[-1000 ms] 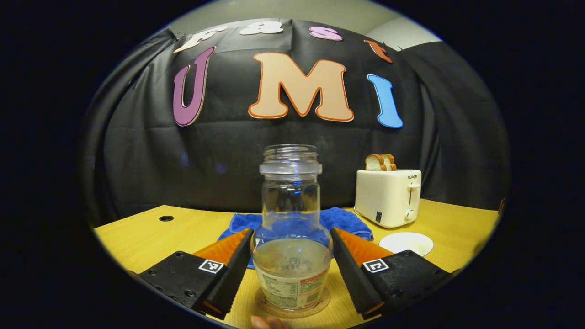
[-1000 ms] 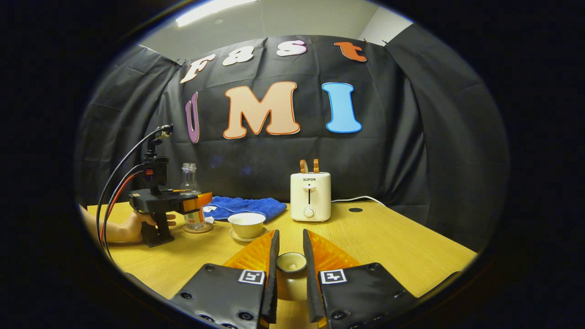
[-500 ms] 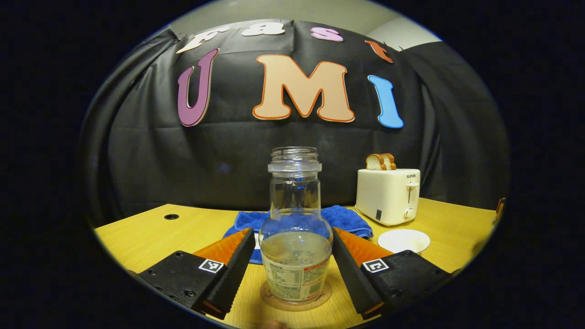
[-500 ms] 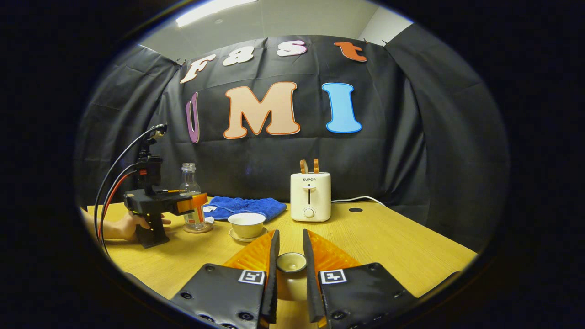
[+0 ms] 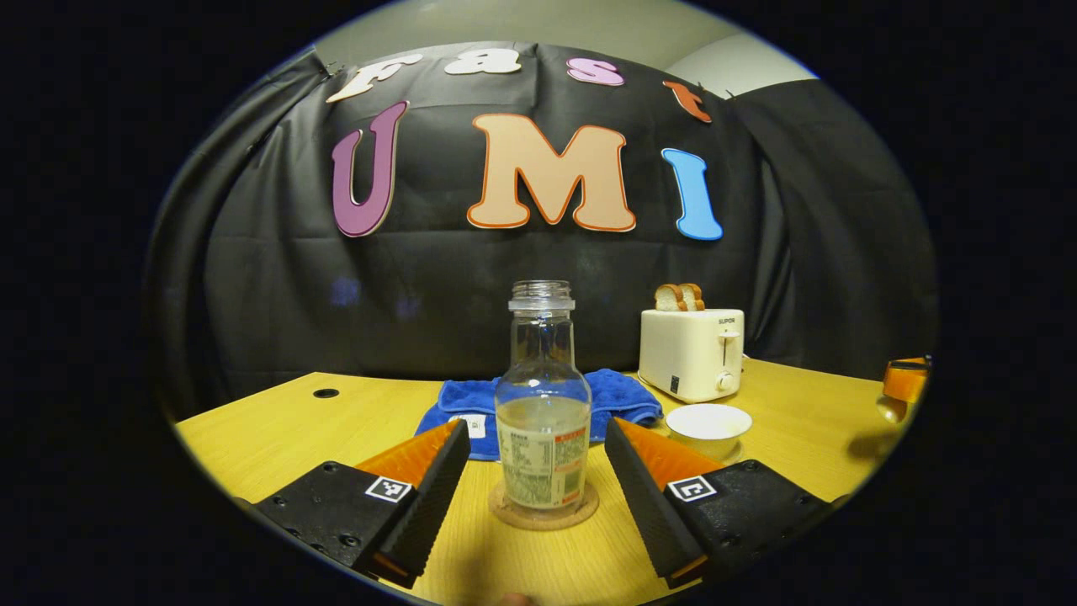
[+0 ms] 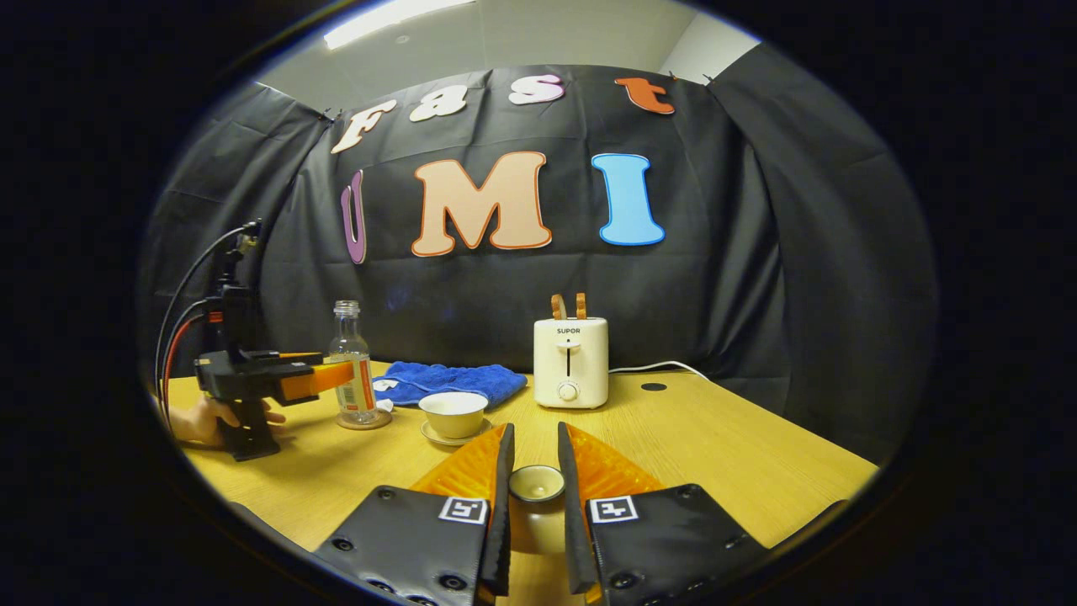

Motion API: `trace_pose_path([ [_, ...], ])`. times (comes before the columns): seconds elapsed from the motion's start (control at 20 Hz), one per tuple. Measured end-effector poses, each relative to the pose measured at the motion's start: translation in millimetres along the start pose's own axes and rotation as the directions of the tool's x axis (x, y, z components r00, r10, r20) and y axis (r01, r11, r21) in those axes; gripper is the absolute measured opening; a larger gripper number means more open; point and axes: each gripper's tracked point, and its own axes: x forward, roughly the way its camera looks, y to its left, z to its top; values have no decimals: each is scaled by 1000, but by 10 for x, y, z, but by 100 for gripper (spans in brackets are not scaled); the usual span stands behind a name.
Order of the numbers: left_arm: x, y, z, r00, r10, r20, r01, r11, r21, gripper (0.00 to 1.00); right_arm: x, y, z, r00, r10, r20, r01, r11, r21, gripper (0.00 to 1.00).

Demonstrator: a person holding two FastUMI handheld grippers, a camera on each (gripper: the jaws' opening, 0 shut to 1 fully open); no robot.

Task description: Open the teacup lid with one hand, grasp the water bottle and pour water into the teacup with the other hand; after pouring, place the water bottle on the coaster and then close the teacup lid.

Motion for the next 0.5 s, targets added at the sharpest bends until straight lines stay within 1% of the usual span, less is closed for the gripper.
trace_pose_path([
  [0.1,-281,91,32,999,35,7,-35,999,1,93,17,20,-19,1000,10,-6,-10,1000,0,30],
  [0.15,-452,131,38,999,51,8,-51,999,-3,94,20,43,-13,1000,17,-4,-17,1000,2,29],
  [0.3,-801,116,29,999,49,14,-49,999,0,94,162,134,-27,1000,24,-9,-24,1000,4,29],
  [0.4,-870,153,36,999,49,15,-49,999,0,94,324,375,-63,996,84,-18,-84,996,5,29],
  [0.5,-889,125,22,1000,30,7,-30,1000,2,94,564,605,-88,993,119,-20,-118,993,7,30],
])
